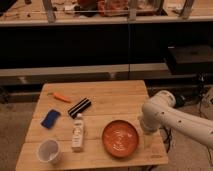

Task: Push the ceramic bowl across the table

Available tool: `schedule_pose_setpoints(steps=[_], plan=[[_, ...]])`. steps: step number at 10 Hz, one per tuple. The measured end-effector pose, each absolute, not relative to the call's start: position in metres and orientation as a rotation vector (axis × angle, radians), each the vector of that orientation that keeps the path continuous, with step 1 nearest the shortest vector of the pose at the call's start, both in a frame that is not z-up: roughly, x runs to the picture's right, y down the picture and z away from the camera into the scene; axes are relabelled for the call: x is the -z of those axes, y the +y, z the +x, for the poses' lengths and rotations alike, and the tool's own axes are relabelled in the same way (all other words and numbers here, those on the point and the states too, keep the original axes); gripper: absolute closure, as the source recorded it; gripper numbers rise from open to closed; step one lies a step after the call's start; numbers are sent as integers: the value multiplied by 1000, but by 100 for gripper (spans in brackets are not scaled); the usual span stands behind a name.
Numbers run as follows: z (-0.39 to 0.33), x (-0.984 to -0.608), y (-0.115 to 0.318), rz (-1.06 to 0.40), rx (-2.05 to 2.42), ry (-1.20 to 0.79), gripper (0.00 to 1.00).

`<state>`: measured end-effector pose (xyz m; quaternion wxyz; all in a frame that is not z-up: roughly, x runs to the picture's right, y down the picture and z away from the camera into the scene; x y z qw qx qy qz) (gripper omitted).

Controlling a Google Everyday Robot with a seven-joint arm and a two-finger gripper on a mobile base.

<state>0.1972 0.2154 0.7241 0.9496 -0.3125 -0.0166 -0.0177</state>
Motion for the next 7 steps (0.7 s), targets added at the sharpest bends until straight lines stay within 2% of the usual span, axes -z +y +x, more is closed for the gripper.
schedule_pose_setpoints(steps=[7], plan=[[191,-733,217,-642,40,-60,20]])
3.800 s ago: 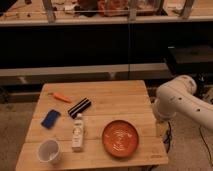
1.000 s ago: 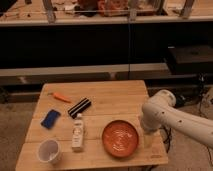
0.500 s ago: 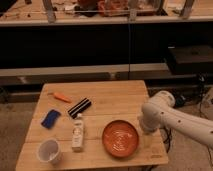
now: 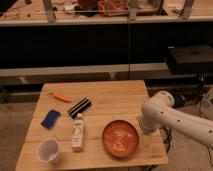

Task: Push the ceramic bowl across the table

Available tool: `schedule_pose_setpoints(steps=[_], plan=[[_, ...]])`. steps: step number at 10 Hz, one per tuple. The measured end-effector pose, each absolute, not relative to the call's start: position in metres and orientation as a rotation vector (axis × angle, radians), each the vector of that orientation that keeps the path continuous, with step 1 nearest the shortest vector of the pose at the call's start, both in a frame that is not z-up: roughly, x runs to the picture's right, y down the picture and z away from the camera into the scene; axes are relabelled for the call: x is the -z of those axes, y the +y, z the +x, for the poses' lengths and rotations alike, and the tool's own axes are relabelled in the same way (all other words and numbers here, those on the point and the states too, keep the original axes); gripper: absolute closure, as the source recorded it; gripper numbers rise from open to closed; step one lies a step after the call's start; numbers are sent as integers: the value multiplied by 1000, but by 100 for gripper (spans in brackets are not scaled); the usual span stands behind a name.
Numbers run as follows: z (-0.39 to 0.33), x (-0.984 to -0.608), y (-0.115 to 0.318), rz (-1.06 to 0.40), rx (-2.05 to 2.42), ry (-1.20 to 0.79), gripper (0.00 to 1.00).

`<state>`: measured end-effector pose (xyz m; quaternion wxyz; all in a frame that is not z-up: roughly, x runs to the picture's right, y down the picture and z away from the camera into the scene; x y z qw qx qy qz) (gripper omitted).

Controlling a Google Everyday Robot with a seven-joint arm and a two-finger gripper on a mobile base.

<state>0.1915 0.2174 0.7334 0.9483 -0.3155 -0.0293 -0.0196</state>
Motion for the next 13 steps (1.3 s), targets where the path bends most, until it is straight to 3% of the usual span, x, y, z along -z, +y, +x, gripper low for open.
schedule_pose_setpoints(steps=[4,6,11,13], plan=[[189,-738,219,-648,41,-73,43],[188,-741,219,-650,42,-79,44],[185,-745,225,-666,34,-93,90],[183,-746,226,-670,33,-97,94]])
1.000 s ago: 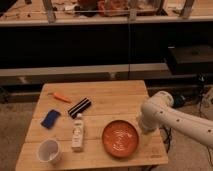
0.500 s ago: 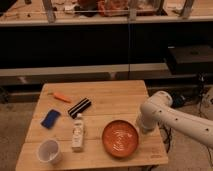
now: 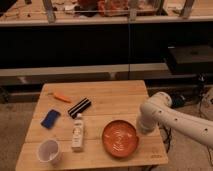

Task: Push the ceramic bowl across the table

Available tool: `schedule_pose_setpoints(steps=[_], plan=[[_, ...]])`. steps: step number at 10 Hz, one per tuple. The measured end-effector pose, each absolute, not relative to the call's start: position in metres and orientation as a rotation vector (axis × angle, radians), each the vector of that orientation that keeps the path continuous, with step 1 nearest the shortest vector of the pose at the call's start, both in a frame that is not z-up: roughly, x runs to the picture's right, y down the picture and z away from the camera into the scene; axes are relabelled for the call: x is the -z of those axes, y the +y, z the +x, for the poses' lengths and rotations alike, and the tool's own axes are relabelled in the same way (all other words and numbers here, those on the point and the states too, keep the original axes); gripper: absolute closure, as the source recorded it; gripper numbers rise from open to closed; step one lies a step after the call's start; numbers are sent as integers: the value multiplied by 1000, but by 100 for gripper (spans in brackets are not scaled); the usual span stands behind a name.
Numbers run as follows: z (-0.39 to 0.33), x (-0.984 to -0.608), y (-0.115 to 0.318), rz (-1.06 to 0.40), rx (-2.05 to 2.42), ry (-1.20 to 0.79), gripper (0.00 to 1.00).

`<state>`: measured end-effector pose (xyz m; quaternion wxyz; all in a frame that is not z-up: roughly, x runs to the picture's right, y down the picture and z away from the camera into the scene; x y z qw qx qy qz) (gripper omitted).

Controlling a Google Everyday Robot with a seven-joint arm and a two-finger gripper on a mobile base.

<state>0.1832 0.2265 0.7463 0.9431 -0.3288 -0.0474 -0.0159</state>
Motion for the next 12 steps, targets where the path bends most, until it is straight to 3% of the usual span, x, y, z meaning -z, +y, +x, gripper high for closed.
schedule_pose_setpoints(steps=[12], plan=[[201,-761,240,-716,-10,-123,94]])
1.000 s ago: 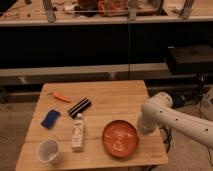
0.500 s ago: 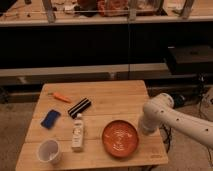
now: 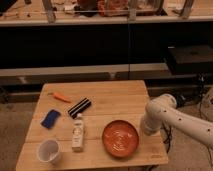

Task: Push the ceramic bowl across the table

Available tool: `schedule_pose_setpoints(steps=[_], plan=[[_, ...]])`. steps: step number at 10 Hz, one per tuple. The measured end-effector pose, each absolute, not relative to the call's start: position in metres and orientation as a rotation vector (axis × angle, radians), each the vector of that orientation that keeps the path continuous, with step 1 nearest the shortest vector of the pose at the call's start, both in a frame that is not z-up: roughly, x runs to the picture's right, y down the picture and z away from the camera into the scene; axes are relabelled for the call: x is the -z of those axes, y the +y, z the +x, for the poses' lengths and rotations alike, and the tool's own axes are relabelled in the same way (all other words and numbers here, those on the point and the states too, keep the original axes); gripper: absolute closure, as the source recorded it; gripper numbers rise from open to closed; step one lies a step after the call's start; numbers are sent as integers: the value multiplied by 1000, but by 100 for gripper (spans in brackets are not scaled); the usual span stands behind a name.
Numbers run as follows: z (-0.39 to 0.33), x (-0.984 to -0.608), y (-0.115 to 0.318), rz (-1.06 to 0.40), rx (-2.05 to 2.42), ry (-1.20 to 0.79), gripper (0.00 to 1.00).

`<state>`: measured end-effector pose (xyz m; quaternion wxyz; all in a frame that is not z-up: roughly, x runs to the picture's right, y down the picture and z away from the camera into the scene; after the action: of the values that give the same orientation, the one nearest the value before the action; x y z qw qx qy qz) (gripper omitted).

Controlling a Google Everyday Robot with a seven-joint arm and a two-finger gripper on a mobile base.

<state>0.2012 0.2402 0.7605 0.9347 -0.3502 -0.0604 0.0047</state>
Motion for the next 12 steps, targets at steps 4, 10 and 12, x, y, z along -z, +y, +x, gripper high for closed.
schedule_pose_setpoints(steps=[4,10,12], plan=[[203,-764,242,-728,-25,-130,94],[200,-771,242,-747,-32,-141,94],[199,-772,242,-753,-32,-143,94]])
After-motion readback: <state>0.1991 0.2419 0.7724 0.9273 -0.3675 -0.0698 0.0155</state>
